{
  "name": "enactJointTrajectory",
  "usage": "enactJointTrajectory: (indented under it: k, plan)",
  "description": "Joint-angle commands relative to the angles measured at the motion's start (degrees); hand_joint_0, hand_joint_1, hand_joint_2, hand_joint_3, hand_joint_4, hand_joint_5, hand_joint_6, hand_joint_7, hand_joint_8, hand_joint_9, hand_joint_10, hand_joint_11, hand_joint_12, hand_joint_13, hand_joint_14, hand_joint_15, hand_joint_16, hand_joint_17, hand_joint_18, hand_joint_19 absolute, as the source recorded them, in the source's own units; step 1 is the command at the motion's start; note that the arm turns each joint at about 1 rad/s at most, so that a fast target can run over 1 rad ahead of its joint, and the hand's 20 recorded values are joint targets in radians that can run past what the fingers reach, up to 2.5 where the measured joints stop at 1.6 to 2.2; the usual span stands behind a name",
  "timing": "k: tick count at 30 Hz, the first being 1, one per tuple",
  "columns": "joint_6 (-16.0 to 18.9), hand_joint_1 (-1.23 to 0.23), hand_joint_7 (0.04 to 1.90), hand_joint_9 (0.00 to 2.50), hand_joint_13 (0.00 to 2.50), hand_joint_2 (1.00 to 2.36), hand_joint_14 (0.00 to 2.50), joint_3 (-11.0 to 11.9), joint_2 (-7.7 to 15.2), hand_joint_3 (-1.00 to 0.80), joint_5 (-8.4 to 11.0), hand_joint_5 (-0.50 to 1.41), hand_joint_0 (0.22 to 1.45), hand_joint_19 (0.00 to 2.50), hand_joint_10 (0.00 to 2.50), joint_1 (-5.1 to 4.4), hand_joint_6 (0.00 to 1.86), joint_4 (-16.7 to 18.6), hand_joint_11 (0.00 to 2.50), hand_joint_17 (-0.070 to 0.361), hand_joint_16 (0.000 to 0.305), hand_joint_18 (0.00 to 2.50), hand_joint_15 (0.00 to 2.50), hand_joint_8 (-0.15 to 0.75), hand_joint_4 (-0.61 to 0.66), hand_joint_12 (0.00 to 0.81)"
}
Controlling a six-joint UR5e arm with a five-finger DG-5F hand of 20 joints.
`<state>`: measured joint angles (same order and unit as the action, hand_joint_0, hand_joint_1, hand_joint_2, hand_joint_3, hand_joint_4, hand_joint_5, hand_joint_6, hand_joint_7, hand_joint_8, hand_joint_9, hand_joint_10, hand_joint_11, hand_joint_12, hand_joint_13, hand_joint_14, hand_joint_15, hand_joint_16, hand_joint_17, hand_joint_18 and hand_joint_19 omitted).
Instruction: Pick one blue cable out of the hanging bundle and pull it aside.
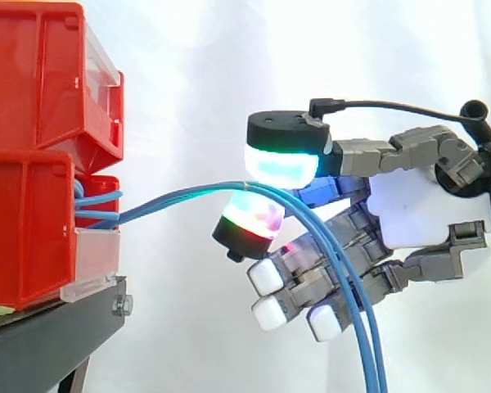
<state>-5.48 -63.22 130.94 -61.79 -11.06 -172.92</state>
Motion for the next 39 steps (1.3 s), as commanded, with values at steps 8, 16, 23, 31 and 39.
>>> enactJointTrajectory:
  k: [8,16,23,31,39]
  plan:
    - [-0.1,-0.66,1.1,0.84,0.75,1.02,0.01,0.0,0.0,-0.21,0.0,-0.19,0.6,0.52,0.02,0.07,0.91,-0.1,0.61,0.12,0.053,0.83,0.43,0.315,0.17,0.359]
    - [-0.2,-0.8,1.05,0.83,0.75,1.0,0.01,-0.1,0.0,-0.45,0.17,-0.19,0.67,0.48,0.01,0.07,0.91,-0.1,0.61,0.118,0.052,0.83,0.41,0.301,0.15,0.349]
    - [-0.5,-0.91,1.04,0.8,0.74,1.0,0.01,-0.5,0.4,-0.5,0.0,-0.19,0.73,0.42,0.02,0.69,0.9,0.3,0.62,0.114,0.05,0.84,0.39,0.273,0.04,0.336]
    - [-0.5,-0.94,1.07,0.8,0.75,1.0,0.02,-4.0,0.3,-0.5,0.0,-0.19,0.52,0.45,0.02,1.04,0.91,5.0,0.64,0.118,0.053,0.86,0.4,0.272,0.1,0.354]
    - [-0.5,-0.49,1.03,0.86,0.77,1.0,0.01,-4.8,0.4,-0.5,-0.7,-0.18,0.47,0.49,0.01,1.48,0.87,6.8,0.59,0.134,0.06,0.88,0.41,0.329,0.15,0.391]
